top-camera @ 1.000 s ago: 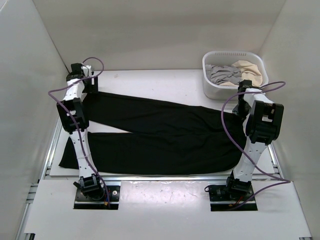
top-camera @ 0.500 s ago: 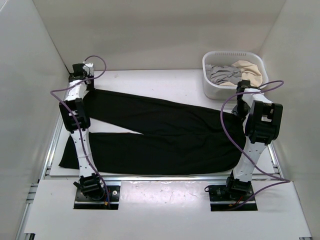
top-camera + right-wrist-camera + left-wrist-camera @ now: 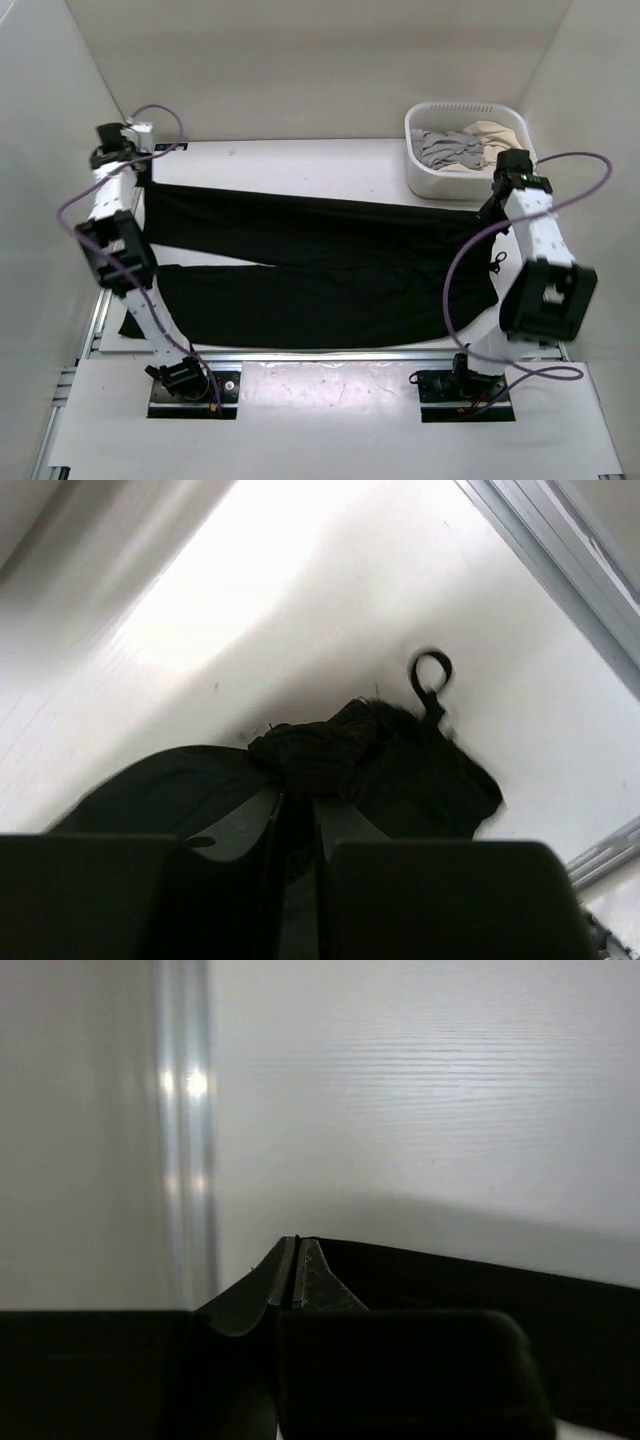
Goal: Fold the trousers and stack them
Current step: Fold the trousers
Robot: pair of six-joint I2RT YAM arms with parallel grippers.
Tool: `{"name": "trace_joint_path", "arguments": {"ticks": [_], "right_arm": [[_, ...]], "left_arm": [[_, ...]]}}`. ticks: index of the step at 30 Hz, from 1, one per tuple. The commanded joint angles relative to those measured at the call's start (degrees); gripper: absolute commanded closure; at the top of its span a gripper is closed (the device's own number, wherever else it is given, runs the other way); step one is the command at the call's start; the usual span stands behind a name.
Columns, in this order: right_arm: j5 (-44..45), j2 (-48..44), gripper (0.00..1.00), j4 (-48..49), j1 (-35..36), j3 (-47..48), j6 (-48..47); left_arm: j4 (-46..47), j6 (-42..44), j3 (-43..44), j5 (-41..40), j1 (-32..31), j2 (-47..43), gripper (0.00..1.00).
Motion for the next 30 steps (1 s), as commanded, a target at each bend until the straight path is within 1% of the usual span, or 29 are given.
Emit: {"name": "trace_joint_path", "arguments": {"ticks": [1, 2, 3, 5, 6, 7, 9, 10, 12, 13, 16, 20, 24, 27, 30], "right_arm": [[0.9, -8.6, 1.0, -1.4, -0.2, -7.3, 2.5], [0.3, -12.4, 1.0, -1.4, -0.2, -9.7, 4.3], [-0.2, -13.9, 1.0, -1.9, -0.2, -14.3, 5.2], [-1.7, -17.2, 1.0, -2.6, -0.8, -18.0, 6.8], [-2.6, -17.9, 1.0, -2.6, -0.8, -21.1, 8.2], [-3.4, -18.6, 1.0, -3.2, -1.4, -22.5, 8.7], [-4.1, -20.4, 1.0, -4.4, -2.6, -24.6, 10.0], [-4.9, -22.0, 1.0, -5.0, -4.3, -25.4, 10.5], [-5.9, -24.1, 1.0, -5.0, -6.5, -27.4, 9.9], [-7.3, -26.0, 1.0, -5.0, -8.5, -27.4, 9.4], [-7.9, -28.0, 1.0, -6.9, -10.6, -27.9, 7.4], [-9.2, -29.4, 1.0, -9.2, -10.6, -29.1, 6.6], [-9.2, -31.2, 1.0, -12.6, -10.6, -29.1, 6.1], [-10.1, -33.3, 1.0, -15.0, -10.6, -31.3, 6.8], [-10.9, -34.6, 1.0, -16.3, -10.6, -35.2, 9.0]], "left_arm": [[-1.7, 5.1, -7.7, -1.3, 3.4, -17.8, 0.86], [-2.3, 7.1, -10.9, -2.3, 3.5, -20.4, 0.86], [-2.3, 8.0, -18.4, -3.0, 4.1, -25.8, 0.86], [-2.3, 9.9, -26.0, -3.6, 4.9, -30.8, 0.86], [-2.3, 10.4, -32.0, -4.4, 6.7, -32.8, 0.86], [-2.3, 10.4, -34.9, -4.9, 7.5, -36.4, 0.86], [-2.3, 10.4, -39.8, -4.9, 9.2, -40.0, 0.86], [-2.3, 11.1, -43.6, -4.9, 11.3, -43.0, 0.86], [-2.3, 13.0, -46.6, -5.4, 13.6, -45.6, 0.86], [-2.3, 13.7, -48.7, -5.4, 16.2, -46.8, 0.86], [-2.3, 17.3, -51.2, -5.4, 20.2, -50.5, 0.86], [-2.8, 20.5, -55.6, -4.8, 22.3, -53.6, 0.86], [-3.3, 23.3, -57.4, -4.8, 24.4, -56.9, 0.86], [-3.3, 27.2, -60.0, -5.3, 25.6, -58.5, 0.86], [-3.9, 28.4, -63.5, -6.6, 27.9, -59.9, 0.86]]}}
